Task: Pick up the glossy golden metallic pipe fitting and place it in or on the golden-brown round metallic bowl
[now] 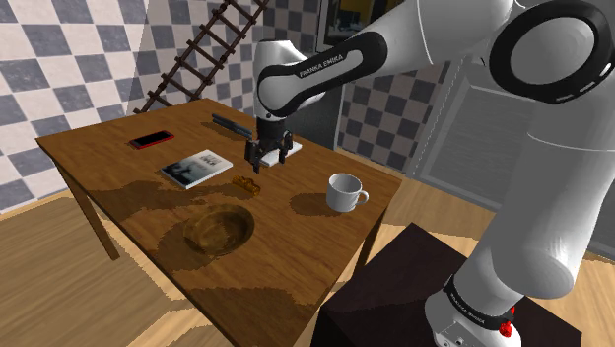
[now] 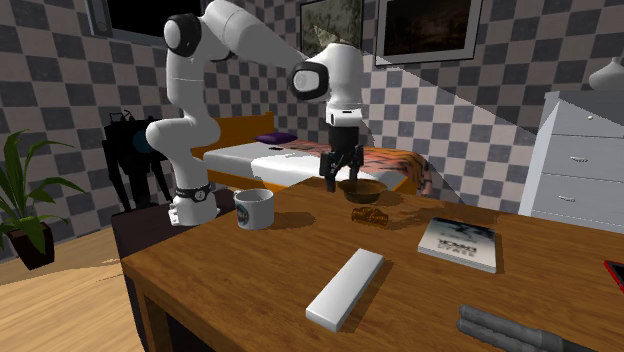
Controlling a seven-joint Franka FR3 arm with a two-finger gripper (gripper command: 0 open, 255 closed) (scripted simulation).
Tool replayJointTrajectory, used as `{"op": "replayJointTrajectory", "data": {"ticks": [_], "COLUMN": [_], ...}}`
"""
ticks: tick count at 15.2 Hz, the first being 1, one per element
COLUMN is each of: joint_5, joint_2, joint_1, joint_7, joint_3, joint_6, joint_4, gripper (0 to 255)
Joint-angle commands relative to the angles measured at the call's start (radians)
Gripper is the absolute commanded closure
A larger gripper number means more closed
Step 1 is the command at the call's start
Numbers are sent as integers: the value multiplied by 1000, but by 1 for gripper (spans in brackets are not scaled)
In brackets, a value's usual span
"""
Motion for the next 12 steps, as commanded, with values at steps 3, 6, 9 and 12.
{"op": "replayJointTrajectory", "data": {"ticks": [3,6,9,12], "joint_5": [-21,-33,-36,-40], "joint_2": [145,236,254,275], "joint_1": [29,48,50,52], "joint_7": [26,37,39,42], "joint_3": [8,10,8,6], "joint_6": [10,4,36,68], "joint_4": [138,235,221,210], "gripper": [0,0,0,0]}}
